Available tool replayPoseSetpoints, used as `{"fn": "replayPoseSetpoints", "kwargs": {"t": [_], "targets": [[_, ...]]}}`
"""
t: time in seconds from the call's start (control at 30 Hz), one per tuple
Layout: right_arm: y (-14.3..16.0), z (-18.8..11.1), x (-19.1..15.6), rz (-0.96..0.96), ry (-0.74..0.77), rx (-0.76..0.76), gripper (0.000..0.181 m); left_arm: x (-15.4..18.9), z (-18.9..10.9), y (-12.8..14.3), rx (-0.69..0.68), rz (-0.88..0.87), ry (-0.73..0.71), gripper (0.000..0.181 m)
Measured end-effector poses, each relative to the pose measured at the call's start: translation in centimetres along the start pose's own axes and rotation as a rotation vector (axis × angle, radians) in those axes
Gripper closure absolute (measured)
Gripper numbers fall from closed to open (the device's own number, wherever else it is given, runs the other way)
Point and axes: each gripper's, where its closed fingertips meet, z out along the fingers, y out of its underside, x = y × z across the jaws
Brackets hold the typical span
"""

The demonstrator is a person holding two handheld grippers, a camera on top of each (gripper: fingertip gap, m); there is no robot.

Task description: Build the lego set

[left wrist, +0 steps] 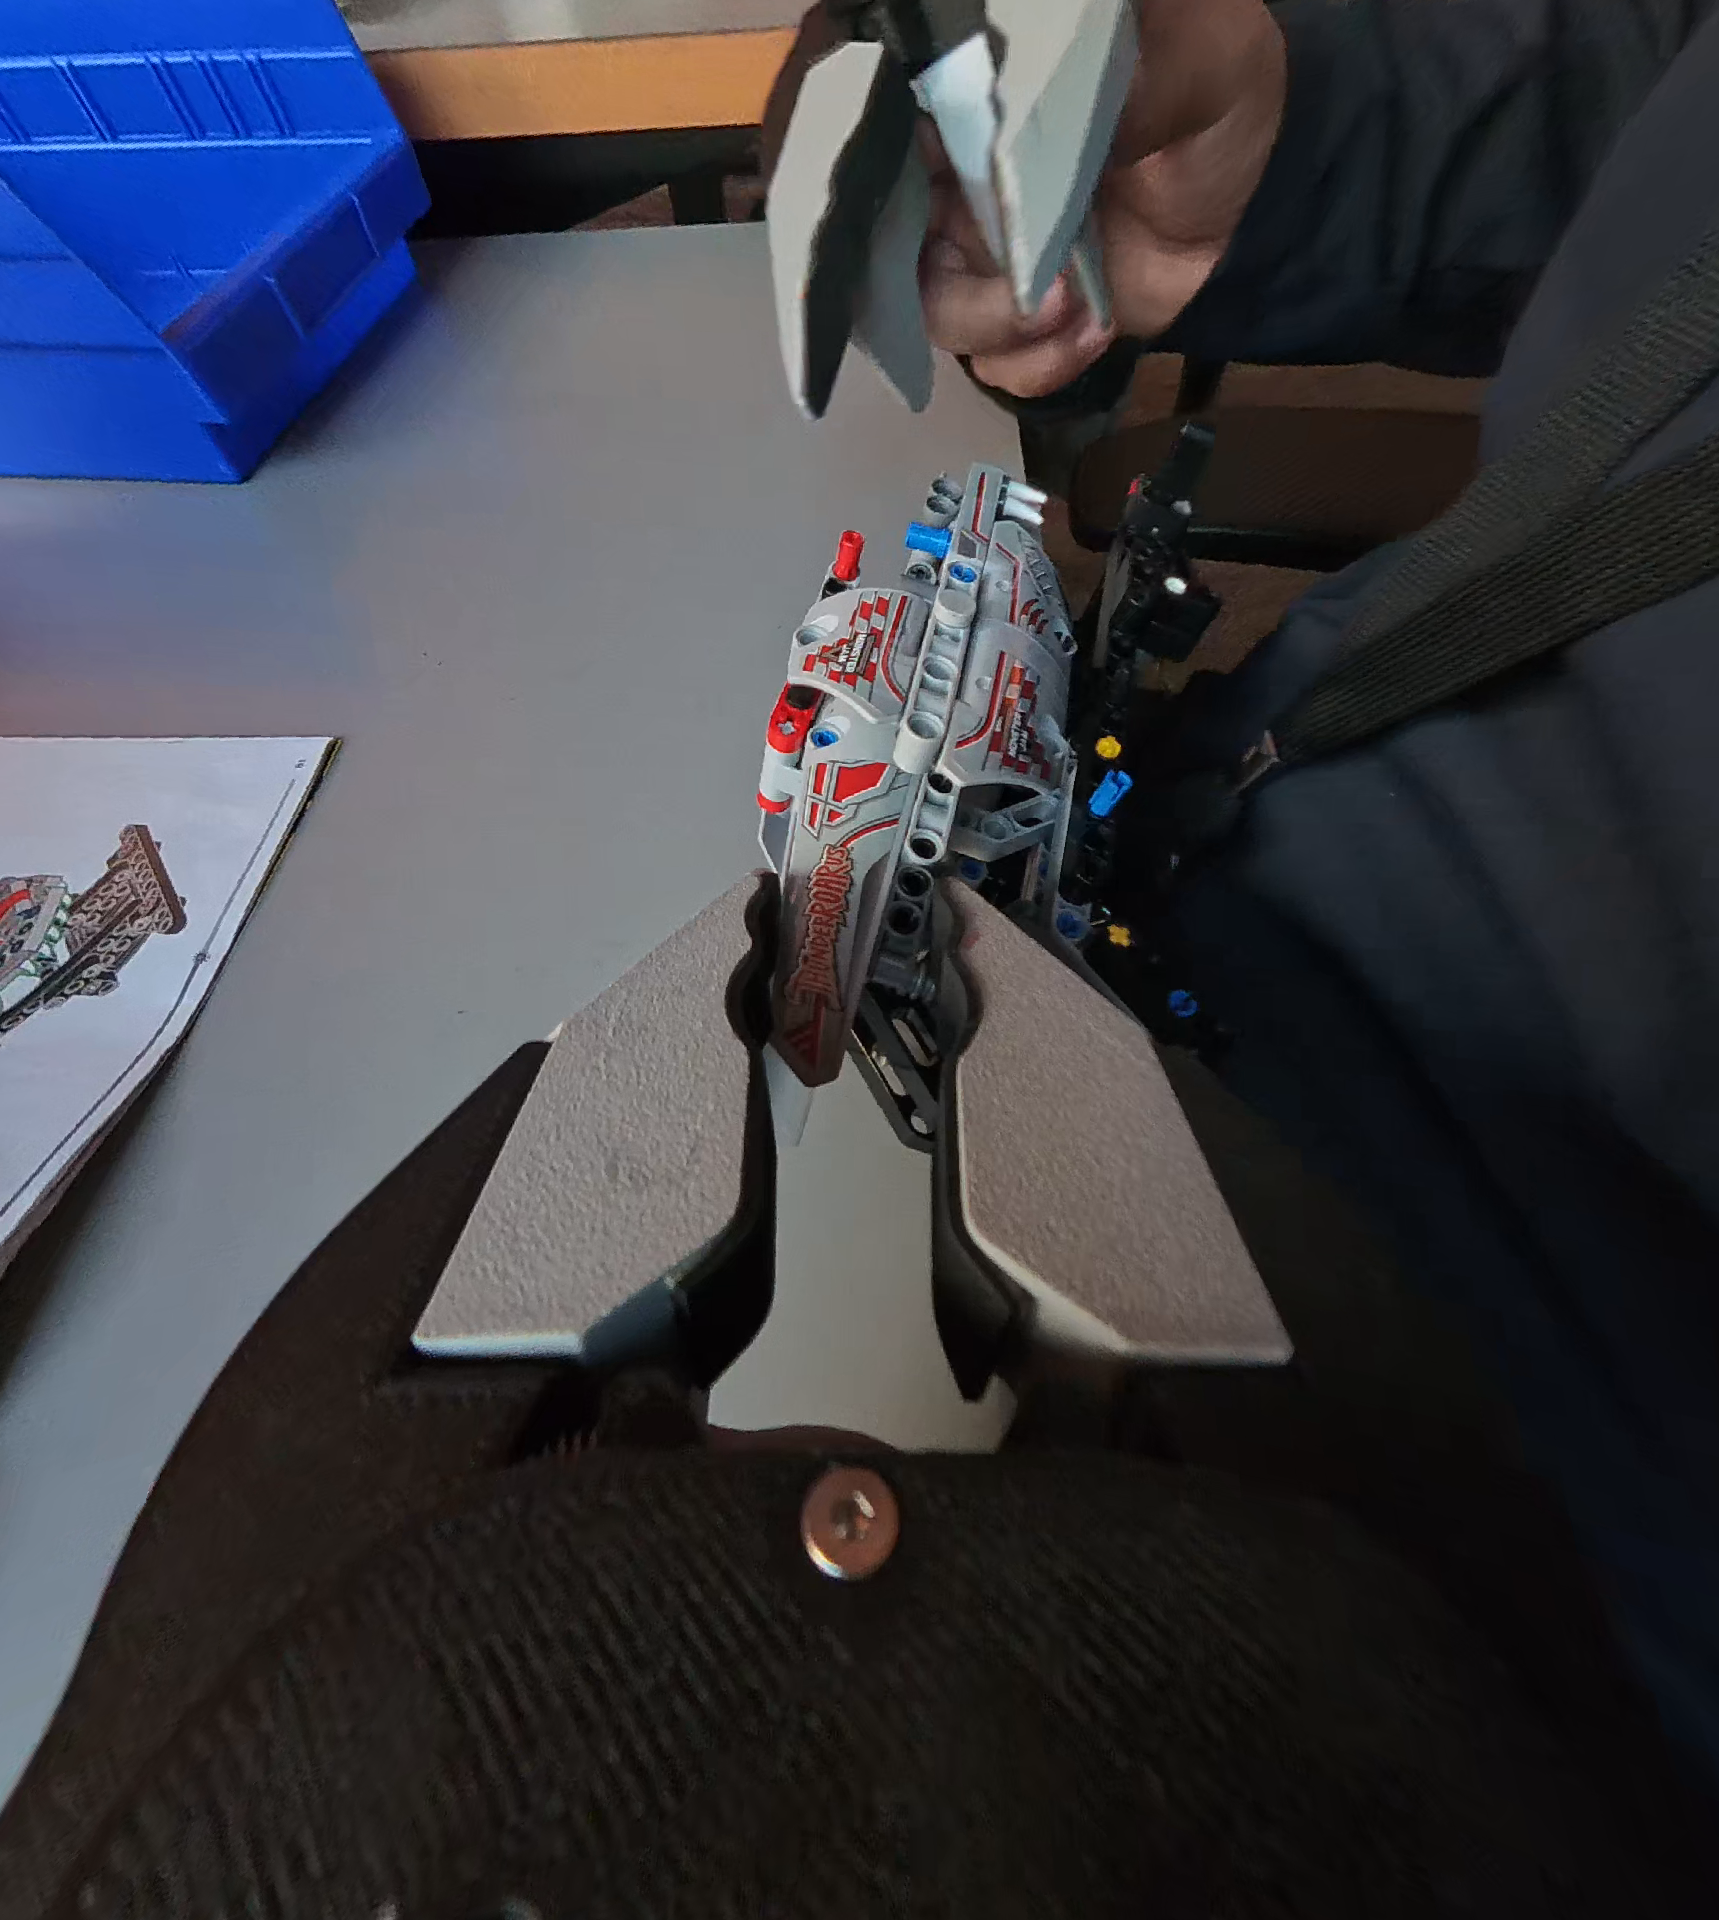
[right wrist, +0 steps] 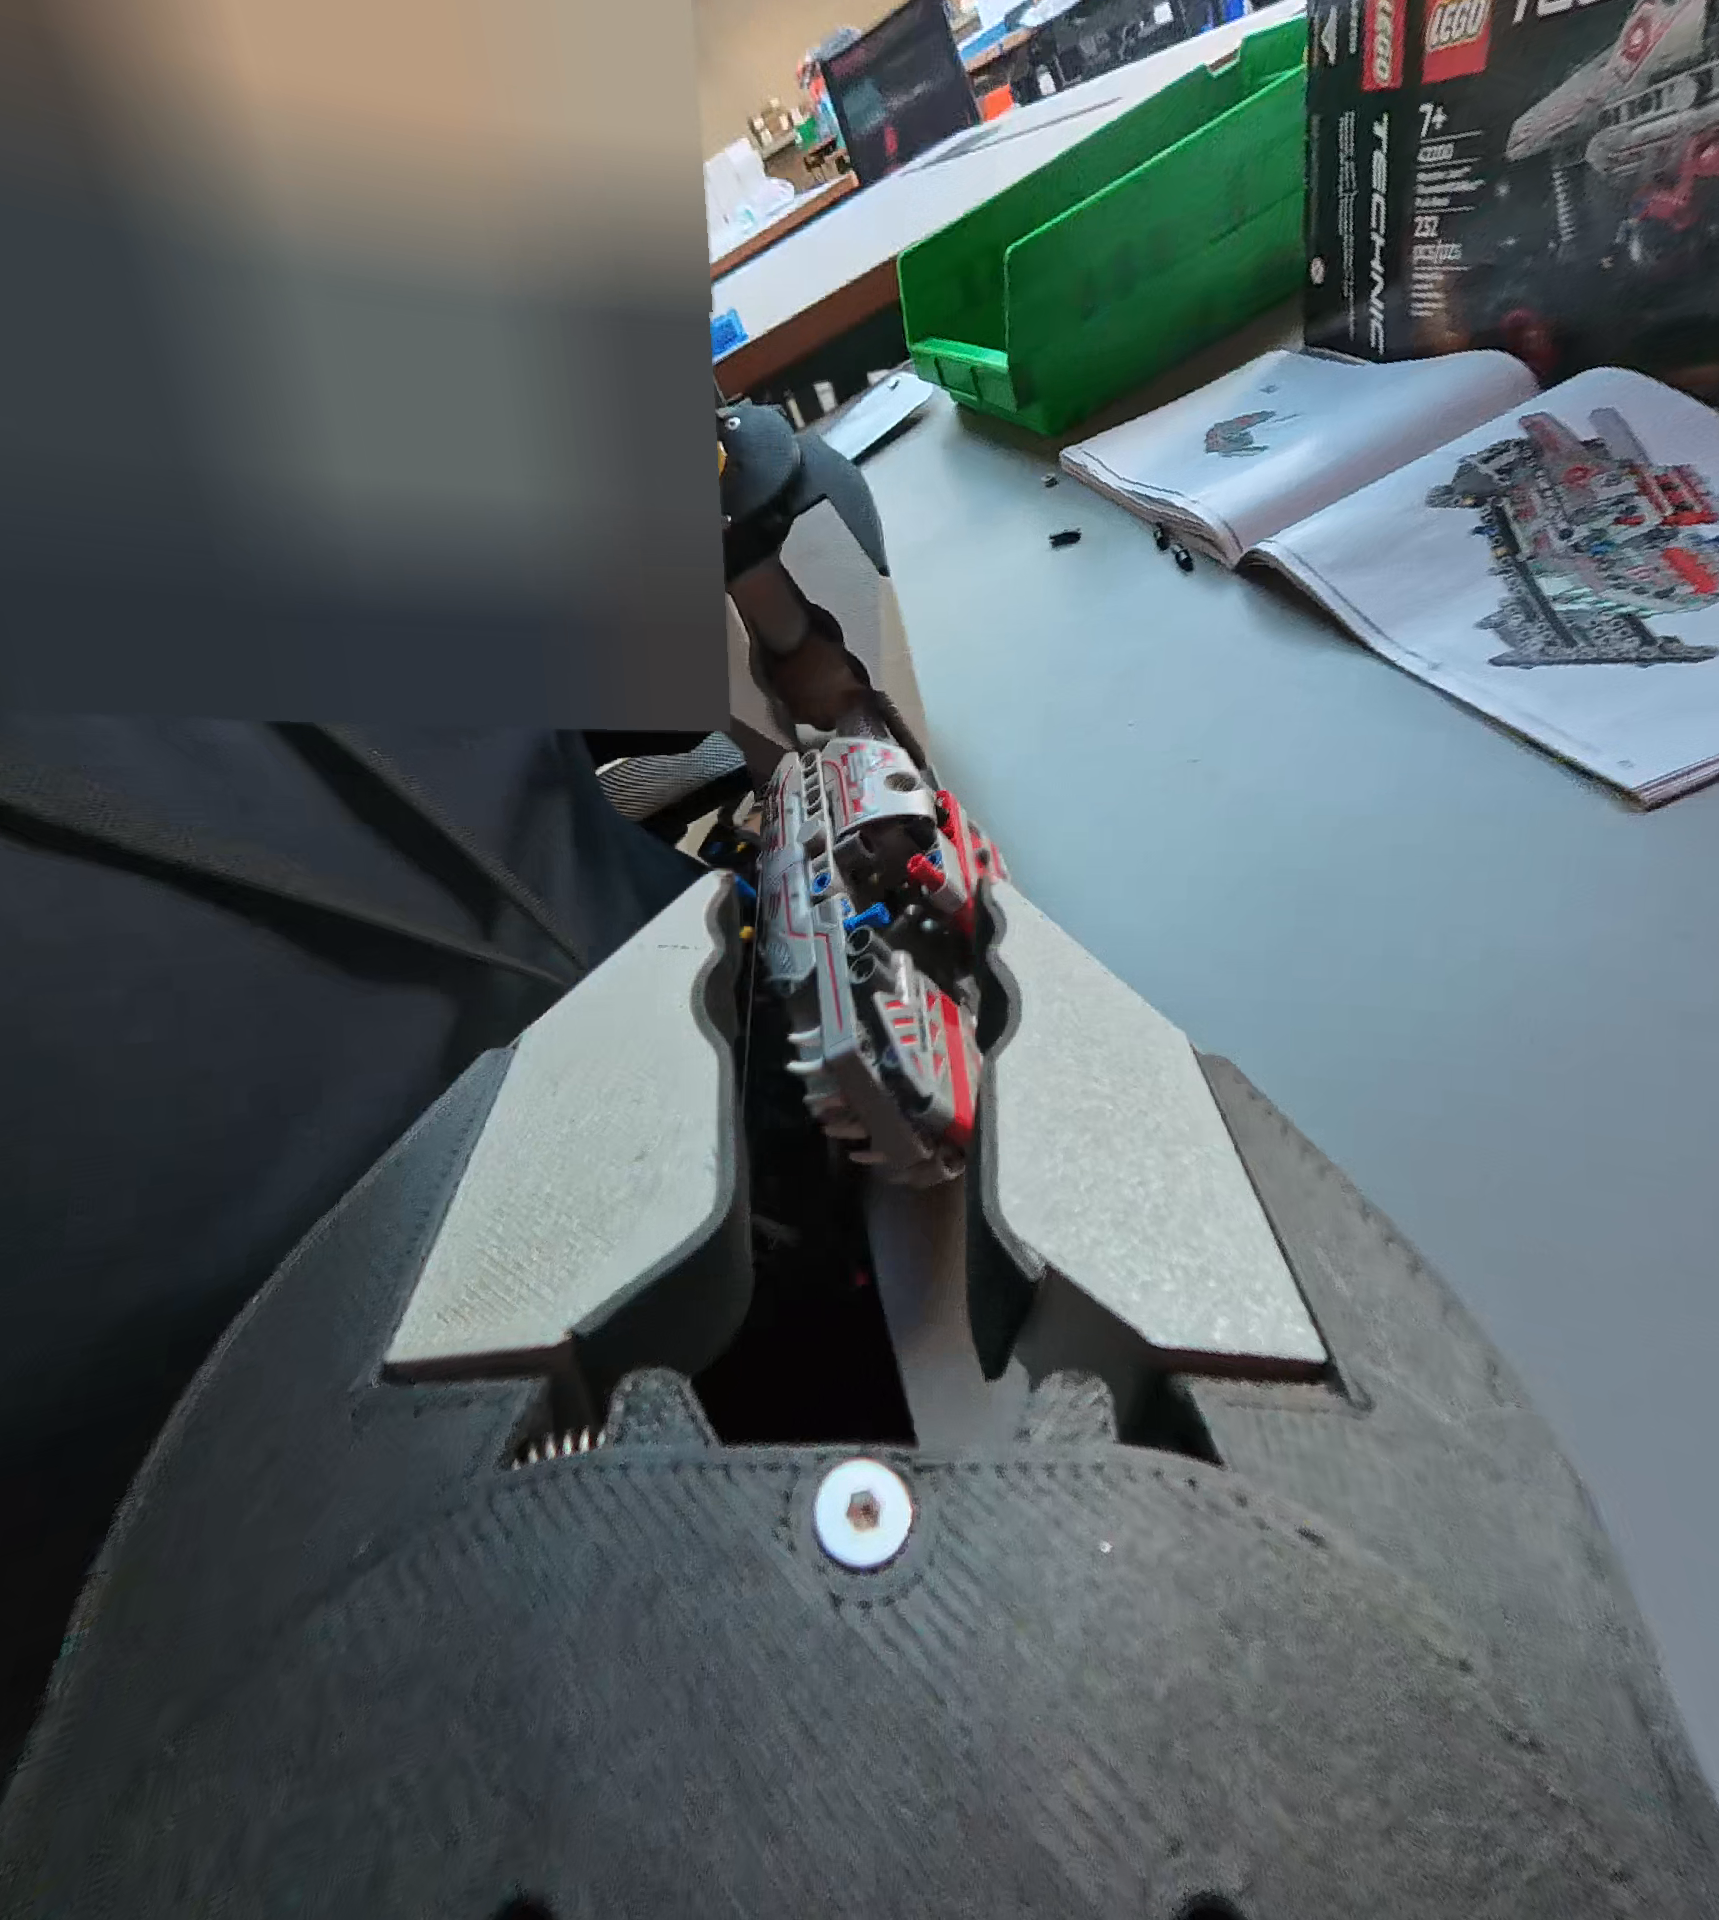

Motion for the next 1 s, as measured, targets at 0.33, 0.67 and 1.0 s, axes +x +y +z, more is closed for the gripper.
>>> {"fn": "replayPoseSetpoints", "kwargs": {"t": [0.33, 0.67, 1.0], "targets": [[1.5, -1.0, 0.8, 0.082, 0.058, 0.015, 0.122, -0.9, 0.3, 0.4, 0.007, -0.198, 0.038, 0.155], [1.8, -0.1, 2.6, 0.212, 0.026, -0.023, 0.122, -2.2, 0.1, 1.0, -0.005, -0.374, 0.146, 0.155], [4.8, 1.4, 1.9, 0.437, -0.063, -0.197, 0.143, -1.7, -0.4, 0.6, 0.02, -0.32, 0.183, 0.156]]}}
